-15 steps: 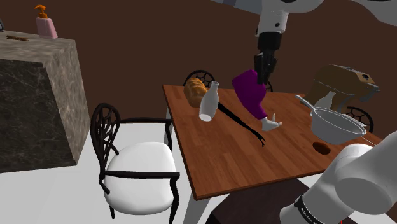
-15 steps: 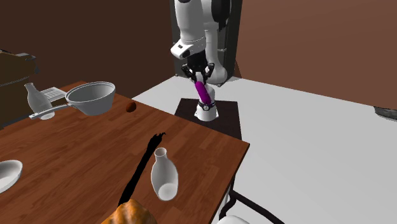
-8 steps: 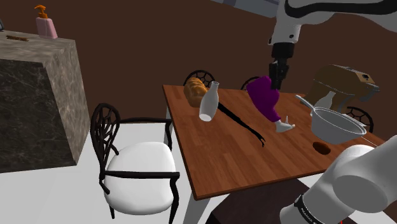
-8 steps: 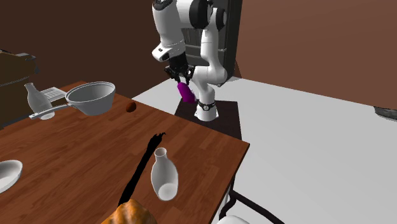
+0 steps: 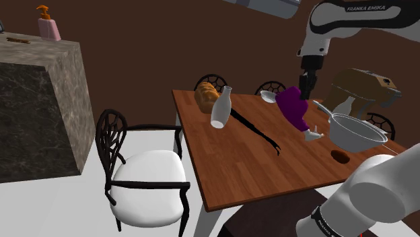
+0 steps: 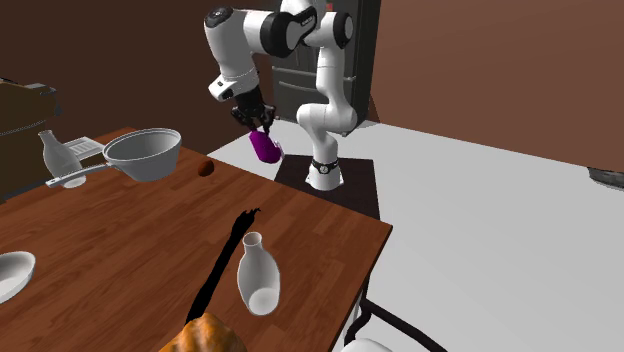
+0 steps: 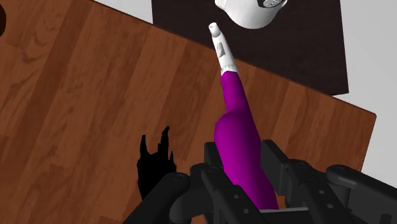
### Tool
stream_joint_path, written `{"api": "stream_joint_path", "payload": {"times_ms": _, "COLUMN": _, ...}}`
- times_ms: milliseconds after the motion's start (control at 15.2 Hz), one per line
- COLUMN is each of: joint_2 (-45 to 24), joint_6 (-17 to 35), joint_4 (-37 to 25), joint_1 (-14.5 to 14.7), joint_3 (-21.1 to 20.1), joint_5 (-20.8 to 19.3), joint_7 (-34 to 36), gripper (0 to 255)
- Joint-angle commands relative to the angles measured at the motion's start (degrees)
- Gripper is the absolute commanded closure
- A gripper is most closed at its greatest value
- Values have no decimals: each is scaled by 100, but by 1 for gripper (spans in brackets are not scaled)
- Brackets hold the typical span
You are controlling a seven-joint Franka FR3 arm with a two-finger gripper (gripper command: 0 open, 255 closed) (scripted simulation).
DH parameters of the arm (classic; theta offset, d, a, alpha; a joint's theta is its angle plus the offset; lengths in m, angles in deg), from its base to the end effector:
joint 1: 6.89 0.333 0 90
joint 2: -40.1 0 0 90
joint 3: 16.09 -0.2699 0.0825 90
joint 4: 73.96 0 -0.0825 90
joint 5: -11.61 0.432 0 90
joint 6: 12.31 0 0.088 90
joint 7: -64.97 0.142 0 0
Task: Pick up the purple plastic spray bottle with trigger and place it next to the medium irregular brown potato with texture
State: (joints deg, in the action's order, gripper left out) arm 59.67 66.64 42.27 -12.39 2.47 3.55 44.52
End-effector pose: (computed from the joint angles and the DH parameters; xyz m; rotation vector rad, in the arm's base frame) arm 0.4172 -0.2181 0.4754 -3.0164 0.0486 0.4787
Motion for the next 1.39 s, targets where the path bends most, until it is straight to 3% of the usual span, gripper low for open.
{"api": "stream_joint_path", "payload": {"times_ms": 0, "joint_2": -31, "joint_6": 129, "joint_4": 64, "joint_1": -118, "joint_3": 214, "joint_5": -159, "joint_7": -311, "gripper": 255}}
{"api": "stream_joint_path", "payload": {"times_ms": 726, "joint_2": -878, "joint_6": 845, "joint_4": -266, "joint_1": -657, "joint_3": 1347, "joint_5": -585, "joint_7": -1915, "gripper": 255}}
{"api": "stream_joint_path", "payload": {"times_ms": 1320, "joint_2": -2293, "joint_6": 1451, "joint_4": -1120, "joint_1": -1227, "joint_3": 2183, "joint_5": -217, "joint_7": -3429, "gripper": 255}}
